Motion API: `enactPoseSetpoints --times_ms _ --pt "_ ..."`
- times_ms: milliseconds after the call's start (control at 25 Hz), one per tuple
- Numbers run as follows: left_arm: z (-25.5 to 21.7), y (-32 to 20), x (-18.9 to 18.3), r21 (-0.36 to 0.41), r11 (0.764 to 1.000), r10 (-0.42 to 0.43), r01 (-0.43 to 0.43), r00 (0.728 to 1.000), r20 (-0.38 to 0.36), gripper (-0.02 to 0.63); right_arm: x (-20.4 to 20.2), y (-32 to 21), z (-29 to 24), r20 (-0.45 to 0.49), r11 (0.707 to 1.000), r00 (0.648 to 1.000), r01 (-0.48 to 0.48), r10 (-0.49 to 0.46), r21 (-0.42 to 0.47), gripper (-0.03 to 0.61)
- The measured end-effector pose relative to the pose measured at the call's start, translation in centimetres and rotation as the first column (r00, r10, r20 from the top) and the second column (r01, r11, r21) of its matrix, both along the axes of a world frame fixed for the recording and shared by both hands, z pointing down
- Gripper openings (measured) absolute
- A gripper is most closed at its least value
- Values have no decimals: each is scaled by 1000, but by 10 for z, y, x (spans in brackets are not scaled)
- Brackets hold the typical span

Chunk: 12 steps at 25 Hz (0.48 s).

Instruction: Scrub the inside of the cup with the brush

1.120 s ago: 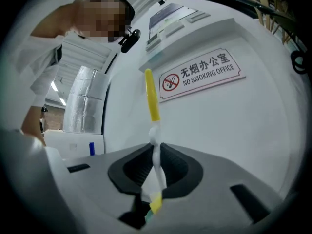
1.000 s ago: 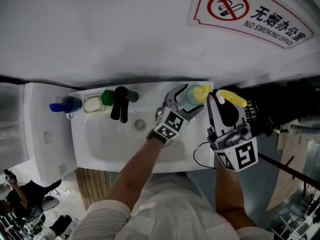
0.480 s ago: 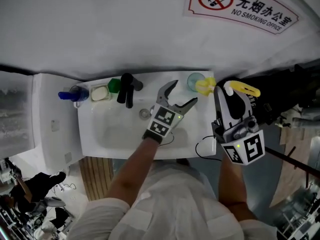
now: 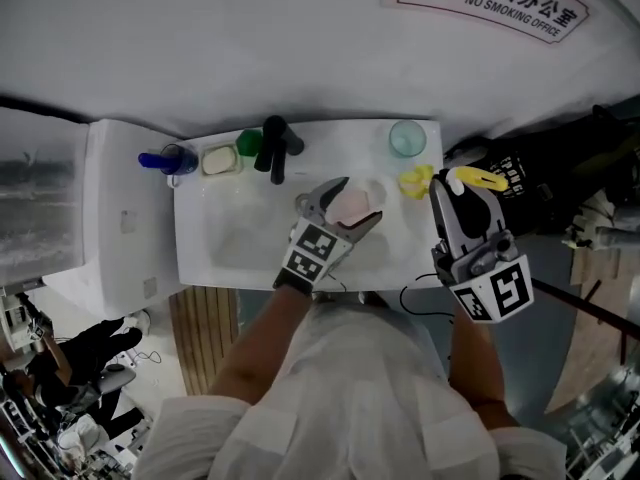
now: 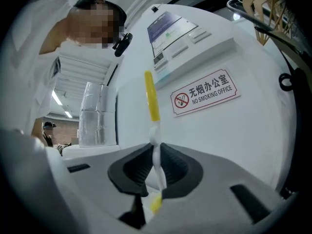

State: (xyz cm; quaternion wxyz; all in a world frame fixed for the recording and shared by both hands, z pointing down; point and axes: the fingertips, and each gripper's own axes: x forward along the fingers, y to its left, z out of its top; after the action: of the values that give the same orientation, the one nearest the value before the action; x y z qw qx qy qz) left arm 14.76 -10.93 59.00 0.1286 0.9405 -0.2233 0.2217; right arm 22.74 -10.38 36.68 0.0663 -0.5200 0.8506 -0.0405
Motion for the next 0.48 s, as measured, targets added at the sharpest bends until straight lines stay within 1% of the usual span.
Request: enactPoseSetpoints --times_ms 200,360,480 --pt "20 19 -19 -39 999 9 -5 995 97 371 -12 17 18 12 998 999 35 -34 -55 43" --pt "47 24 -38 -99 994 -21 40 982 188 371 -25 24 31 9 994 997 74 -74 -86 43" --pt "71 25 -52 -174 981 -41 87 967 251 371 -35 24 34 4 990 995 102 -102 -94 41"
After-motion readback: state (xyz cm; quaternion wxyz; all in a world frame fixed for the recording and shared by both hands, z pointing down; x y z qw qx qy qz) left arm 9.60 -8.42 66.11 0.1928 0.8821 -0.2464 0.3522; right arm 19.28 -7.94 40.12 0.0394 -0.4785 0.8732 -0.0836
